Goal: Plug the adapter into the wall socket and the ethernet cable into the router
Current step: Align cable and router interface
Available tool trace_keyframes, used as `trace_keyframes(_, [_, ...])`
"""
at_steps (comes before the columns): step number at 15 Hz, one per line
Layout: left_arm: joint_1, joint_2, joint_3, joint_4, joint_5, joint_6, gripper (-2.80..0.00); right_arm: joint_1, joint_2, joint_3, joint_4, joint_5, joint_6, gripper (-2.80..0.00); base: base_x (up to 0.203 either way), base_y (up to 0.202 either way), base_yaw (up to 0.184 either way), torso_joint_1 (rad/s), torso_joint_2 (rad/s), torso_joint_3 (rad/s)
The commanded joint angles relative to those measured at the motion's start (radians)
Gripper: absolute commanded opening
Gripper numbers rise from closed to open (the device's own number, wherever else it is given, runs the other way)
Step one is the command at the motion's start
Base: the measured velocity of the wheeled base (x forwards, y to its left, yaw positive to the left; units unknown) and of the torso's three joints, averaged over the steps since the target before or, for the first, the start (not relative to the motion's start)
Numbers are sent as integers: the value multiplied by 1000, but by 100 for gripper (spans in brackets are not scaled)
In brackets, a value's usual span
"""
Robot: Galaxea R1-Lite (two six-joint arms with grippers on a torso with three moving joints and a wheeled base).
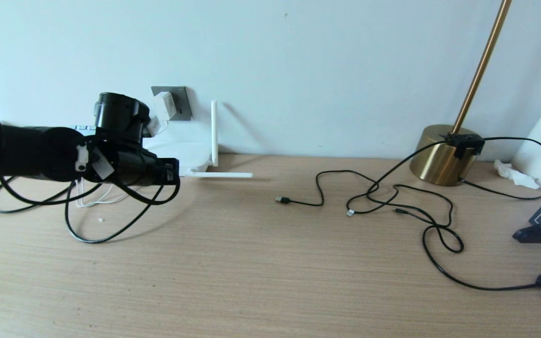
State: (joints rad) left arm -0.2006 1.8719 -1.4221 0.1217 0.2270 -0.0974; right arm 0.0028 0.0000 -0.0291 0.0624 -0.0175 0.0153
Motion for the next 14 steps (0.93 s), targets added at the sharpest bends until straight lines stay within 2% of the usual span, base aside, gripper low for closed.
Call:
trace_keyframes(1, [2,37,-20,0,-4,-2,-280,0,2,0,0,0,0,0,0,0,0,0,0,0])
trace_keyframes(14, [54,94,-74,1,-5,-1,-280,0,2,0,0,1,0,0,0,0,0,0,0,0])
